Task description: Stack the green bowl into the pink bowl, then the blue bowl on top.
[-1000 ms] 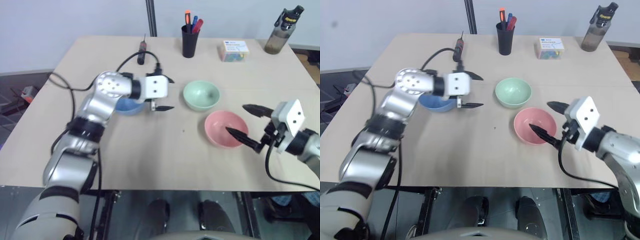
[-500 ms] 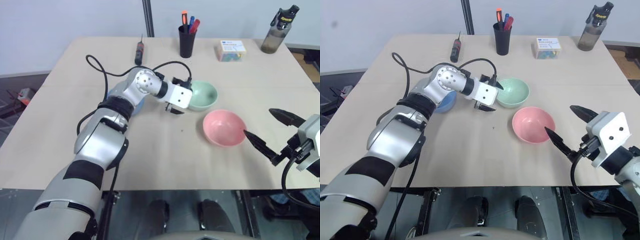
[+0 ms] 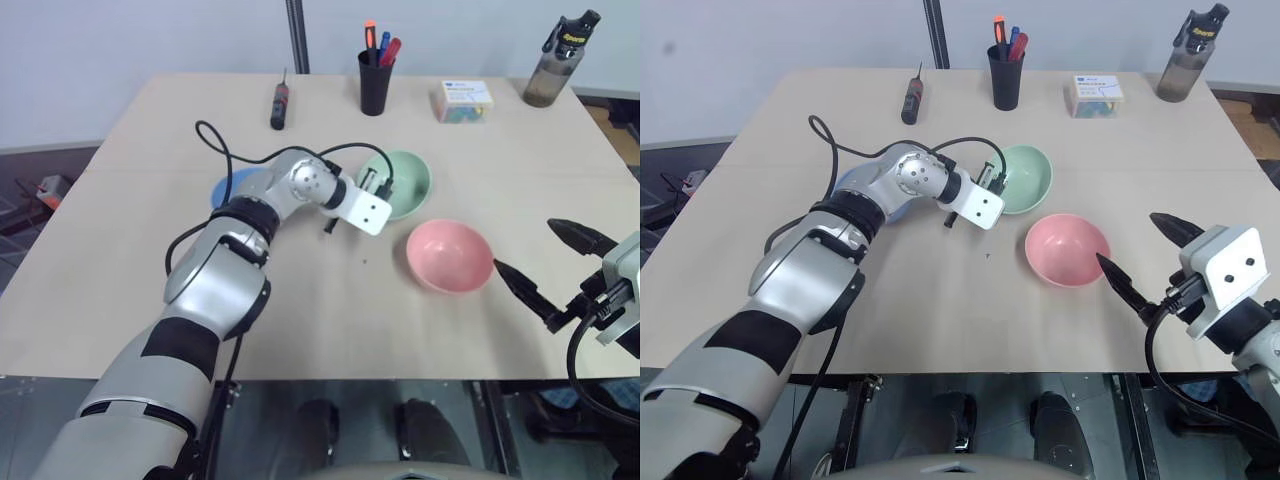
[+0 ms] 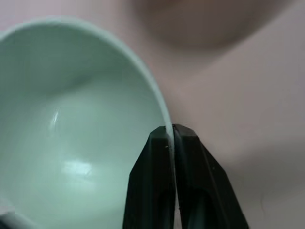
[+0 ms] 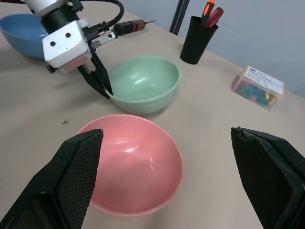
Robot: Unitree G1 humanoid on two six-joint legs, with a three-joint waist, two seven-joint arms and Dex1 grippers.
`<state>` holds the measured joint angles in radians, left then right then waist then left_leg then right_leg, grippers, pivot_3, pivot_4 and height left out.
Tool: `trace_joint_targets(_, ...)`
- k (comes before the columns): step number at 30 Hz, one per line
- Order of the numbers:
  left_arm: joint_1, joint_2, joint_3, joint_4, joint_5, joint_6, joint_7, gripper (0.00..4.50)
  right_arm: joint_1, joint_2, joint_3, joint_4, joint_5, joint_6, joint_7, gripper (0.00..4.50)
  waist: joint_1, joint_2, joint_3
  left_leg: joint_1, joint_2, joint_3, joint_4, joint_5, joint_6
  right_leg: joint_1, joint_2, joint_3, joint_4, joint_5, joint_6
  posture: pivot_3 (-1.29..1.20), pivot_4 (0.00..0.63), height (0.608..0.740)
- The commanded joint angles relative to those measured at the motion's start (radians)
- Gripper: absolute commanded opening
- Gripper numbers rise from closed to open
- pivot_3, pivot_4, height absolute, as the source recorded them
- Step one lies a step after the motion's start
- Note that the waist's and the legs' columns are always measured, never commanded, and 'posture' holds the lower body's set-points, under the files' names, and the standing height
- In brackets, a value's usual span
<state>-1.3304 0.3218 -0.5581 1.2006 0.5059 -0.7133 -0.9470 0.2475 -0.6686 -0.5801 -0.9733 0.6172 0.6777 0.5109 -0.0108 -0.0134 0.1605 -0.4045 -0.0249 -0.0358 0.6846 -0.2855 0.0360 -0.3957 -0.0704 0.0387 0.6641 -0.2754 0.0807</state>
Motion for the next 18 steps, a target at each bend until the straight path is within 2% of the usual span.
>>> trace_joint_targets(1, -0.037, 0.011, 0.049, -0.023, -0.055, -0.047, -0.042, 0.11, 0.035, 0.003, -0.045, -0.031, 0.01, -0.057, 0.024, 4.5, 0.0, 0.0, 0.0, 0.0, 0.0, 0.0, 0.0, 0.0, 0.0, 0.0, 0.0, 0.0, 0.0, 0.0, 0.0, 0.0, 0.15, 0.74)
trace_joint_targets(5, -0.037, 0.014, 0.148, -0.14, -0.275, -0.053, -0.308, 0.11, 0.099, 0.024, -0.097, -0.01, 0.034, -0.122, 0.082, 4.5, 0.0, 0.0, 0.0, -0.001, 0.0, -0.001, 0.0, 0.0, 0.0, 0.0, 0.0, -0.001, 0.0, 0.0, 0.0, 0.0, 0.15, 0.74)
trace_joint_targets(10, 0.034, 0.01, 0.199, -0.418, -0.532, 0.113, -0.599, 0.11, 0.147, 0.036, -0.128, 0.021, 0.035, -0.175, 0.109, 4.5, -0.001, 0.0, 0.0, -0.002, 0.001, -0.002, 0.002, 0.0, 0.0, 0.0, 0.0, -0.002, -0.001, 0.0, 0.0, 0.0, 0.15, 0.74)
trace_joint_targets(14, 0.113, 0.019, 0.161, -0.591, -0.605, 0.208, -0.664, 0.11, 0.186, 0.05, -0.134, 0.019, 0.061, -0.208, 0.137, 4.5, -0.004, 0.001, -0.001, 0.0, 0.002, -0.001, 0.002, 0.0, 0.0, 0.001, 0.0, 0.0, 0.001, 0.0, 0.0, 0.0, 0.15, 0.74)
trace_joint_targets(18, 0.142, 0.005, 0.151, -0.606, -0.575, 0.194, -0.66, 0.11, 0.252, 0.072, -0.174, 0.017, 0.12, -0.264, 0.203, 4.5, -0.002, 0.001, -0.001, 0.003, 0.002, 0.0, 0.002, 0.0, 0.0, 0.003, 0.001, 0.001, 0.002, 0.0, 0.0, 0.0, 0.15, 0.74)
